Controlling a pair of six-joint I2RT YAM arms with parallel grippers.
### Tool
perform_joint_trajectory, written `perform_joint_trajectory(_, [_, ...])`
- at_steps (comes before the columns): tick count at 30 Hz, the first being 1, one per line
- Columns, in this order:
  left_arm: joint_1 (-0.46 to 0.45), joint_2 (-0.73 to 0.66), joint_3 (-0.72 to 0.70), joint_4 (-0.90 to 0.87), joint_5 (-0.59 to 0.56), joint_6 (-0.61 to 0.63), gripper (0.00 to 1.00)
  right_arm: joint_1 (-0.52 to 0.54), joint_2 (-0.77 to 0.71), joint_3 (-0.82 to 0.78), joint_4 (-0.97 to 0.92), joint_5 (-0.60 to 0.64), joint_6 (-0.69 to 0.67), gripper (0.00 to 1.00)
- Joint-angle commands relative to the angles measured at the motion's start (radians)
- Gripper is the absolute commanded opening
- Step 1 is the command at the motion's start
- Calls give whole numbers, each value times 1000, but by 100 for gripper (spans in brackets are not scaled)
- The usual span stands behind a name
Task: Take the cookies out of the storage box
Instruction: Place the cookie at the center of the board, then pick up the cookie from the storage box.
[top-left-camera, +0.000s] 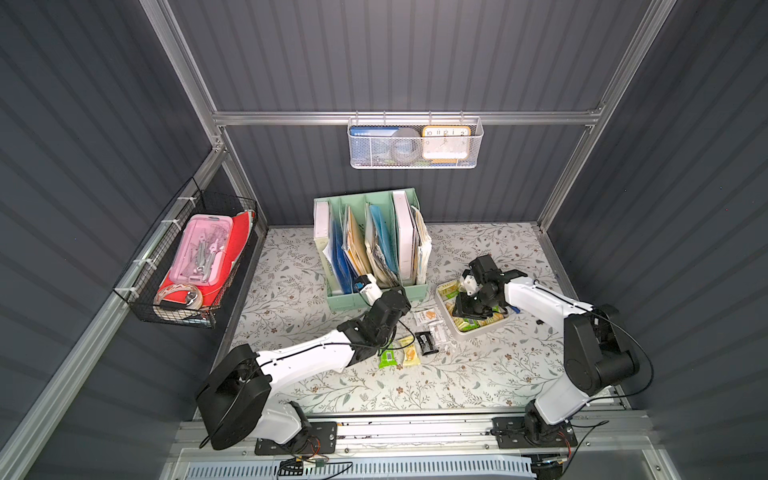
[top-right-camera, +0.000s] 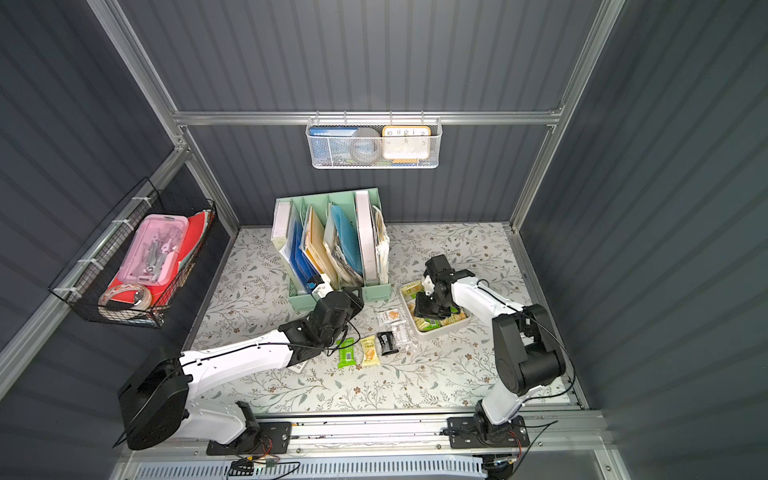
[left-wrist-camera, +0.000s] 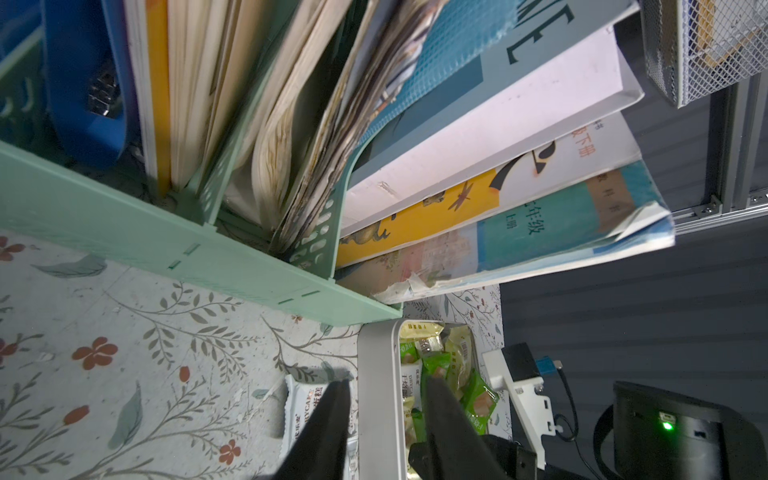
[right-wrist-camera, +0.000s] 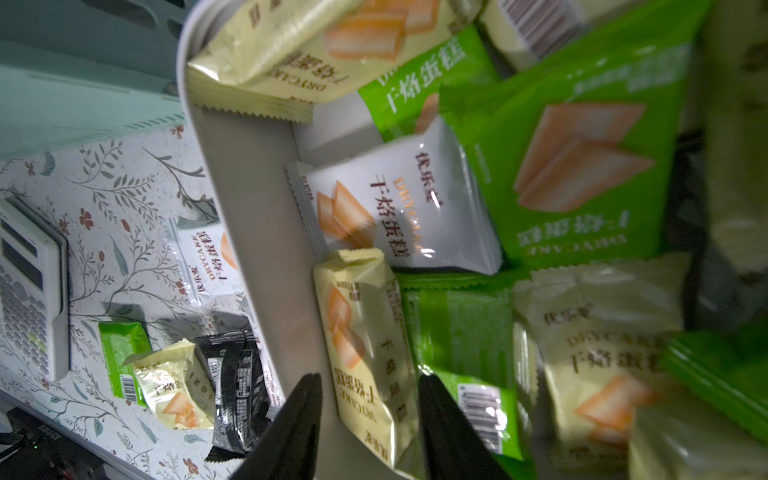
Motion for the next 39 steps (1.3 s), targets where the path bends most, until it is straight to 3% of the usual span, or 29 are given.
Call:
perform_joint_trajectory(1, [4, -34, -27, 18, -35, -7, 35, -5, 29, 22, -9, -1, -21, 42])
perform_joint_trajectory(14, [3, -49, -52, 26, -46, -19, 34, -14, 64, 11, 15, -130, -15, 37])
perform_joint_trajectory(20, [4, -64, -60, 23, -49, -27, 34, -22, 78, 10, 23, -137, -13, 30])
perform_joint_trajectory(32, [4, -86, -72, 5, -53, -40, 33, -26, 112, 17, 26, -157, -25, 26])
perform_joint_trajectory(39, [4, -98, -77, -7, -64, -42, 33, -34, 59, 16, 9, -129, -27, 20])
